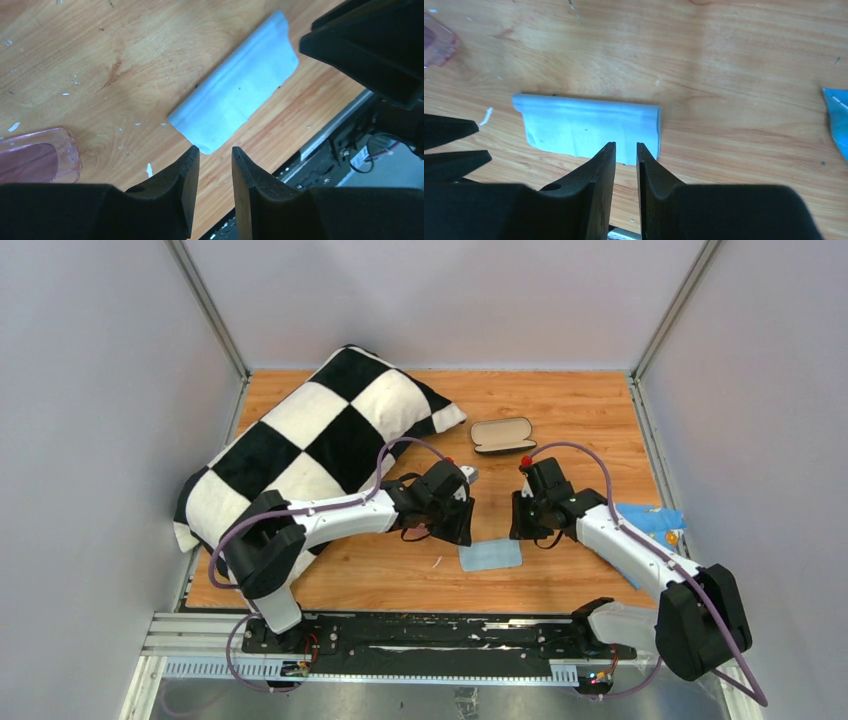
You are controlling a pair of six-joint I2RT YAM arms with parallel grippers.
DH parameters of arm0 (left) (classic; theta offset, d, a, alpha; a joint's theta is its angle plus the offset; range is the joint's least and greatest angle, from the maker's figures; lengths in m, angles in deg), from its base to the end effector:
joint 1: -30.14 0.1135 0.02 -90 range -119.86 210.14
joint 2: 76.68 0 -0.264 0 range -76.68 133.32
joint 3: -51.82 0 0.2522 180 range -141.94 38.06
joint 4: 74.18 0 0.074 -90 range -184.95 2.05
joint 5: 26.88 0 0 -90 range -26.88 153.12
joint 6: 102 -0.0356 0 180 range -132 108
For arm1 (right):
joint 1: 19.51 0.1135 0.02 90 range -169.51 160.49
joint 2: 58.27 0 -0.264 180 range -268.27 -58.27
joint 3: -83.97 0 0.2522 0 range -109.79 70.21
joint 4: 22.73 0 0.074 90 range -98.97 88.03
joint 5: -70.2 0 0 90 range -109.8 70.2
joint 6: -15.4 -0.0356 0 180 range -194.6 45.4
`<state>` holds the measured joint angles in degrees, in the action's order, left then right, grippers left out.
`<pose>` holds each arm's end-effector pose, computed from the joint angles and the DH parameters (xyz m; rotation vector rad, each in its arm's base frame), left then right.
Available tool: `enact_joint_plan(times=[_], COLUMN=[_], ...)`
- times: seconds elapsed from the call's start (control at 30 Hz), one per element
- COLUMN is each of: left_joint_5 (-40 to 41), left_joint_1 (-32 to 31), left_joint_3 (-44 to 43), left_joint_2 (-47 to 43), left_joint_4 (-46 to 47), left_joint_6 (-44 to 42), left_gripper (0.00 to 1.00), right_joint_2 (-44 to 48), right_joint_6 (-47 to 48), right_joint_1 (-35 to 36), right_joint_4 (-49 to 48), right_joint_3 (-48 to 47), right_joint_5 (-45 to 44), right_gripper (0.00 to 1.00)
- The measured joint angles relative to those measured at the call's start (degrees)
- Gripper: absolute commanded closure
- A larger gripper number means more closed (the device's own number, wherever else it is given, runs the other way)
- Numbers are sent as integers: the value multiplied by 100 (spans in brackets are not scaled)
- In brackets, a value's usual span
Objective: Organize the sunglasses
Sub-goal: Fold the glasses cleaning cloth at the center of the board, then move the sunglasses case at the center of the board.
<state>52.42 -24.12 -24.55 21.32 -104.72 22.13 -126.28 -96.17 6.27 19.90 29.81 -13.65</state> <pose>0.2038 -0.2945 0.1959 0.5523 2.6201 -0.8190 0.2022 0.1019 0.2067 -0.1382 2.6093 0.4445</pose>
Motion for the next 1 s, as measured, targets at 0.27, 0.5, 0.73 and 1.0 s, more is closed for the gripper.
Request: enact_joint_plan(times=[0.27,0.5,0.73,1.0], left_joint_5=[-70,-286,-424,-302], left_joint_1=[0,-42,-61,42], left_joint_3=[7,7,-4,-4], left_joint_2=[-227,42,507,879], left_joint_4=[74,225,525,647], left_joint_6=[105,101,127,87], left_gripper=[67,69,75,75], right_joint_2=[-13,-208,-723,-1115], right_joint_6=[-203,-262,-262,-245], right_joint_1=[109,264,273,273], right_joint_4=[-74,-190,-302,-518], right_joint_3=[-107,146,90,-50], right_joint_5=[260,129,-35,-289], right_gripper=[76,81,83,85])
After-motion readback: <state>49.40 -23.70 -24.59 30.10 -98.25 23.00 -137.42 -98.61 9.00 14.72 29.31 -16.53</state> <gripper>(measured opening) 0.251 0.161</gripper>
